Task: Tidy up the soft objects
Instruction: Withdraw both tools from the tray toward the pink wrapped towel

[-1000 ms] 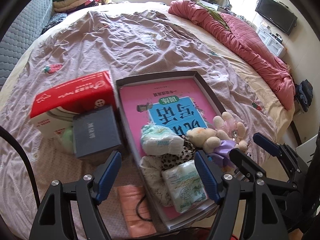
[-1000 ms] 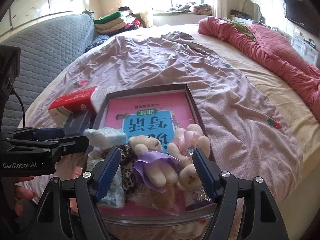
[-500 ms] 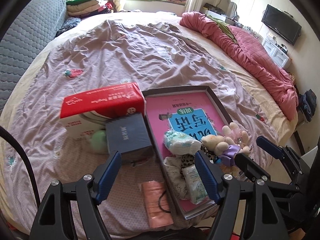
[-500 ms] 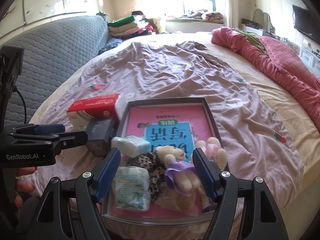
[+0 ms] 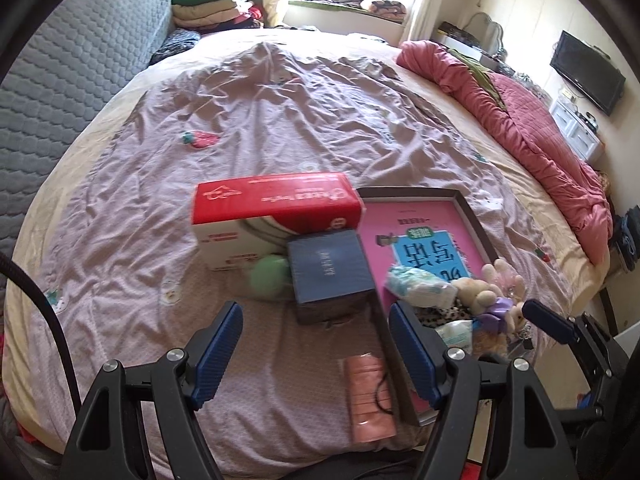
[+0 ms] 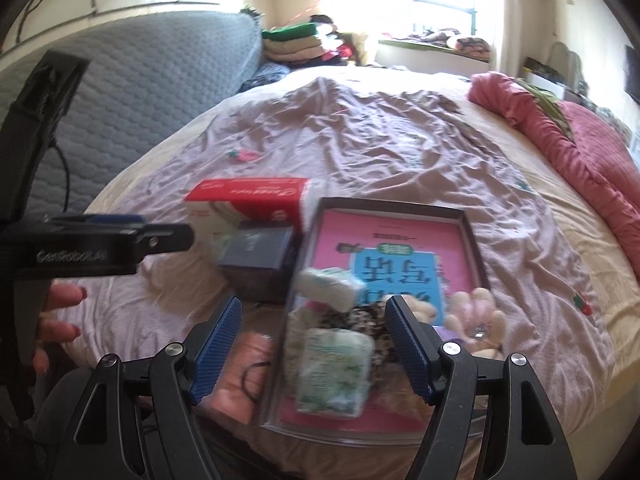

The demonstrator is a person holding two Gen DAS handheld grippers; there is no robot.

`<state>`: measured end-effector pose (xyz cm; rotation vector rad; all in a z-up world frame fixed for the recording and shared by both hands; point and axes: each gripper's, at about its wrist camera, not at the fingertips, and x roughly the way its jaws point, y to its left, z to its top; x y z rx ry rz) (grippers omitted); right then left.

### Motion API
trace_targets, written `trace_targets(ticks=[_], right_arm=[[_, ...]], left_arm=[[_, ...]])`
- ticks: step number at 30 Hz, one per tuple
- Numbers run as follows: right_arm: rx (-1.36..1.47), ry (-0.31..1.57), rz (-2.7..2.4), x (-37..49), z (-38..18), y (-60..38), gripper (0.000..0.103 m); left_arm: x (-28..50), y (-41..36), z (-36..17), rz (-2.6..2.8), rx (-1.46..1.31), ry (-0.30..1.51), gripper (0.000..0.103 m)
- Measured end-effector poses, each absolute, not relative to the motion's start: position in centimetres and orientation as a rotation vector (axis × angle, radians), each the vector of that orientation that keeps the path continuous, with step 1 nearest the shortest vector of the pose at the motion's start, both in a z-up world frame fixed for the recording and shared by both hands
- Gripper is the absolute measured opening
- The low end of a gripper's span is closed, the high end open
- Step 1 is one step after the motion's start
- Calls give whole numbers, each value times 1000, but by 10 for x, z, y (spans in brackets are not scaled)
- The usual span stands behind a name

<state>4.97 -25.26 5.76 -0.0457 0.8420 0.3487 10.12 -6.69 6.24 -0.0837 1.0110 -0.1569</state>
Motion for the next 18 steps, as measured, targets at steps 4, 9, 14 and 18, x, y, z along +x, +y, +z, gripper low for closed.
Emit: trace_targets(ticks=[4,9,14,18], right_arm=[[-26,894,447,47,52,-232,76],[25,1008,535,46,35,-207,76],[-33,1084,549,42,17,-180,76],[-75,1136,526,43,2,-165,76]], left_arm=[[100,-53,59,-128,-91,1015,75],[99,-36,54,-103,-98,1020,75],[98,-24,45,-96,-109,1031,75],[98,-17,37,-98,-120,1042,75]])
